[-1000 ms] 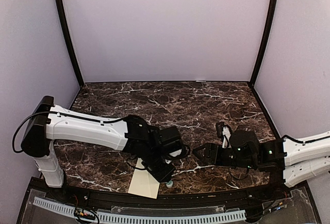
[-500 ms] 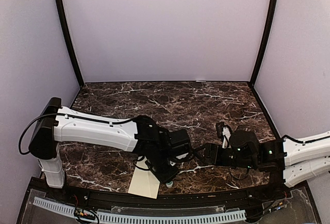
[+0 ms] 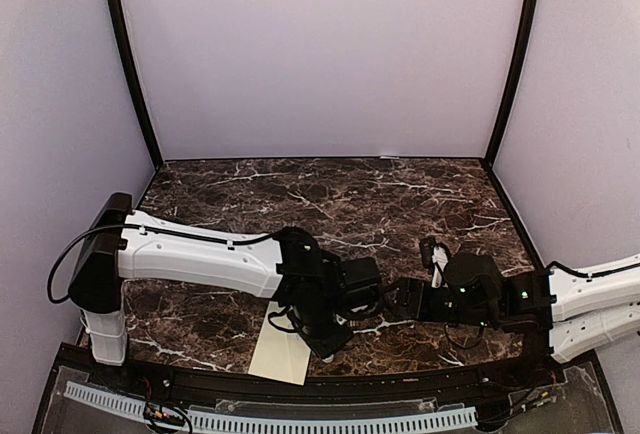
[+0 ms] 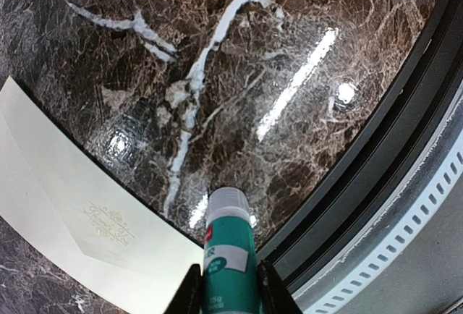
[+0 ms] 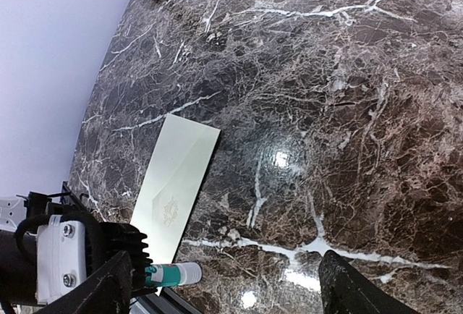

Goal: Place the letter into the envelope and seal it
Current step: Close the solid glue cap on the solid glue, then reset both arms

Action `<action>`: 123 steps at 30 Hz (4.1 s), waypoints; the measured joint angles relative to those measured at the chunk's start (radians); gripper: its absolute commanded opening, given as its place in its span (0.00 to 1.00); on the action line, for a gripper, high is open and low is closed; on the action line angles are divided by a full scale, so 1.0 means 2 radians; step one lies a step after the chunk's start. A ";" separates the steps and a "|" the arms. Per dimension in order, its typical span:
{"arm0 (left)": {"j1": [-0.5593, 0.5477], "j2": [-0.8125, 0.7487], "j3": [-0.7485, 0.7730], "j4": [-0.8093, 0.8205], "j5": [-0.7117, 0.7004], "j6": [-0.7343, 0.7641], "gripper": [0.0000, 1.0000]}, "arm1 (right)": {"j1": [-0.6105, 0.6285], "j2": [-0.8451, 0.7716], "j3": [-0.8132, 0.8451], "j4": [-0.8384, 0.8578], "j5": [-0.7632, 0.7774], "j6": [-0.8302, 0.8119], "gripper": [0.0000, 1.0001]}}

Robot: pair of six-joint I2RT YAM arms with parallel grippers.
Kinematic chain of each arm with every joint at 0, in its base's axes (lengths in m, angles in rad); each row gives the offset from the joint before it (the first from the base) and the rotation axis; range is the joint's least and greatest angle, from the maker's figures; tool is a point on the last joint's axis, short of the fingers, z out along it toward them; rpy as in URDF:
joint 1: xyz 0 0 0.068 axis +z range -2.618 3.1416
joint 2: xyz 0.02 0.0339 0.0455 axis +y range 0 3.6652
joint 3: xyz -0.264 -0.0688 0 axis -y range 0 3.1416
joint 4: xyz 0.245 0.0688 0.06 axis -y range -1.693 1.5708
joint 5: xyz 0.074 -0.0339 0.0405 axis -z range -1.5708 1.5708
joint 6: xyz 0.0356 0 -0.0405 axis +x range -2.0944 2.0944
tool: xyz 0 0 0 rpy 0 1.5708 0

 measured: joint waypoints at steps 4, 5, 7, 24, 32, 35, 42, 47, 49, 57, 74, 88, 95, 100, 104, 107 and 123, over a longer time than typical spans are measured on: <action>-0.001 0.009 0.008 -0.007 -0.005 0.000 0.01 | 0.000 0.000 0.000 -0.005 0.001 0.001 0.86; -0.002 0.010 0.009 -0.007 -0.005 0.000 0.01 | 0.000 0.000 0.000 -0.006 0.001 0.001 0.86; -0.003 0.013 0.010 -0.008 -0.006 0.000 0.01 | 0.000 0.000 0.000 -0.009 0.002 0.001 0.86; -0.005 0.023 0.004 -0.007 -0.007 0.007 0.01 | -0.002 0.000 0.000 -0.019 0.002 0.002 0.86; -0.008 0.016 -0.016 0.010 -0.007 0.020 0.01 | -0.002 0.000 -0.001 -0.015 0.002 0.003 0.86; -0.008 0.015 -0.019 0.016 -0.008 0.022 0.01 | -0.002 0.000 -0.001 -0.015 0.002 0.003 0.86; -0.008 0.024 0.010 -0.002 -0.015 0.024 0.22 | -0.002 -0.005 -0.001 -0.026 0.005 0.003 0.86; -0.008 0.045 0.044 -0.030 -0.032 0.024 0.40 | -0.002 -0.020 -0.001 -0.044 0.012 0.003 0.86; -0.008 0.067 0.047 -0.037 -0.042 0.026 0.44 | -0.002 -0.025 -0.001 -0.052 0.014 0.003 0.86; -0.007 0.082 0.078 -0.050 -0.058 0.026 0.62 | -0.003 -0.037 0.000 -0.056 0.015 0.003 0.86; 0.008 0.010 0.088 -0.033 -0.027 0.016 0.82 | -0.007 -0.074 0.026 -0.052 0.030 0.003 0.96; 0.138 -0.180 -0.042 0.118 0.047 0.023 0.82 | -0.126 -0.031 0.085 -0.117 -0.022 -0.086 0.98; 0.220 -0.223 -0.110 0.190 0.046 0.025 0.84 | -0.181 -0.006 0.143 -0.127 -0.062 -0.145 0.99; 0.361 -0.274 -0.234 0.285 0.048 0.017 0.86 | -0.286 0.043 0.150 -0.108 -0.109 -0.195 0.99; 0.529 -0.356 -0.349 0.394 0.060 -0.005 0.91 | -0.390 0.058 0.146 -0.098 -0.141 -0.240 0.99; 0.640 -0.412 -0.418 0.465 0.056 -0.022 0.97 | -0.469 0.044 0.133 -0.067 -0.170 -0.268 0.99; 0.723 -0.546 -0.728 0.829 -0.060 0.058 0.99 | -0.574 -0.109 -0.138 0.274 -0.104 -0.383 0.99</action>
